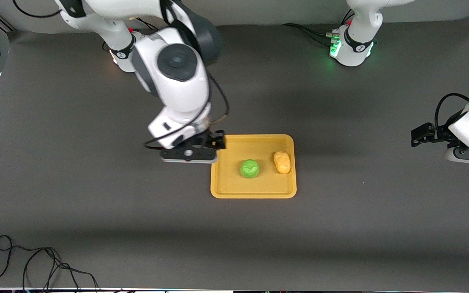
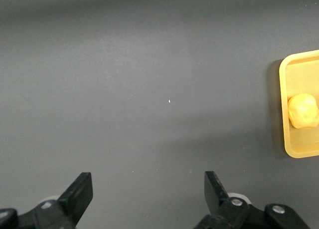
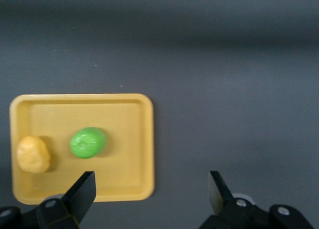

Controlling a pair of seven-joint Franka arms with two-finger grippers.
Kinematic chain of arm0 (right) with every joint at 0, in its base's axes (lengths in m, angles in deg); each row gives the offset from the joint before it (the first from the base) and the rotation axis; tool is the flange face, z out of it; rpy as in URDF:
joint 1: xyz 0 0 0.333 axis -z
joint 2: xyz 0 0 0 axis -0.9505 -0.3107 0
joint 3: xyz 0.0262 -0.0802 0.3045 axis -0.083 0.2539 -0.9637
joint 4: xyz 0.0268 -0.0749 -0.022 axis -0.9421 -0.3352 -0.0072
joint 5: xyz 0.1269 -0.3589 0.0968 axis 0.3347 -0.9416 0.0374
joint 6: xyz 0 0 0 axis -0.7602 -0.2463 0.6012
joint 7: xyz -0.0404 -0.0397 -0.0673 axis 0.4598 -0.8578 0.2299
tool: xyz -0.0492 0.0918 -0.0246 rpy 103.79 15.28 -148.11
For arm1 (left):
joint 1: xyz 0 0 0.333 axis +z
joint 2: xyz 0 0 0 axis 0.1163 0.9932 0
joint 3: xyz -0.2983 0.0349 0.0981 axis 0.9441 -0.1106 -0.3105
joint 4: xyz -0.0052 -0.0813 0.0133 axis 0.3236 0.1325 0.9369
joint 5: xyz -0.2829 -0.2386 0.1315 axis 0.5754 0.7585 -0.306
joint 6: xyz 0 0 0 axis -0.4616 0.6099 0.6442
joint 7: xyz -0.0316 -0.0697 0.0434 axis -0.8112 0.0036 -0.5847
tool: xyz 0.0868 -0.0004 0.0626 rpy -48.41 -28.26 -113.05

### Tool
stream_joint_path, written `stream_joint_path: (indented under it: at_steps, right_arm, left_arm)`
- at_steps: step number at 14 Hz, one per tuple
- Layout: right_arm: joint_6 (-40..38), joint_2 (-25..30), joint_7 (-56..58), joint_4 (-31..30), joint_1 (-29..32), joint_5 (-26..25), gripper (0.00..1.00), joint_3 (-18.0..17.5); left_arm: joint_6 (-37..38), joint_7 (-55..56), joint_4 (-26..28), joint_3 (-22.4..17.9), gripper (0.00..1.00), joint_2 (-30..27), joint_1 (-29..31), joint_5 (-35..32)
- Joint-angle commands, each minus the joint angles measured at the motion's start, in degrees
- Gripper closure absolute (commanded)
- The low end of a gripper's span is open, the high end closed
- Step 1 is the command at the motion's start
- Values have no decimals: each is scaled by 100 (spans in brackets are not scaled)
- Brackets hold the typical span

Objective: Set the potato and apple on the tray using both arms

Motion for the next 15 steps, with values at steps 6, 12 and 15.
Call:
stream_joint_path:
  at_steps: [6, 12, 15]
  right_arm:
    - [124, 2662, 2107, -2890, 910, 10, 0, 386]
    - [-77, 3033, 2934, -3146, 3801, 19, 0, -1239]
    - [-175, 3059, 3277, -3129, 4261, 28, 0, -1197]
  left_arm:
    - [51, 215, -22, 10, 0, -11, 2, -19]
    - [33, 215, -30, 10, 0, -10, -7, -2]
    - [33, 215, -39, 10, 0, -2, -7, 7]
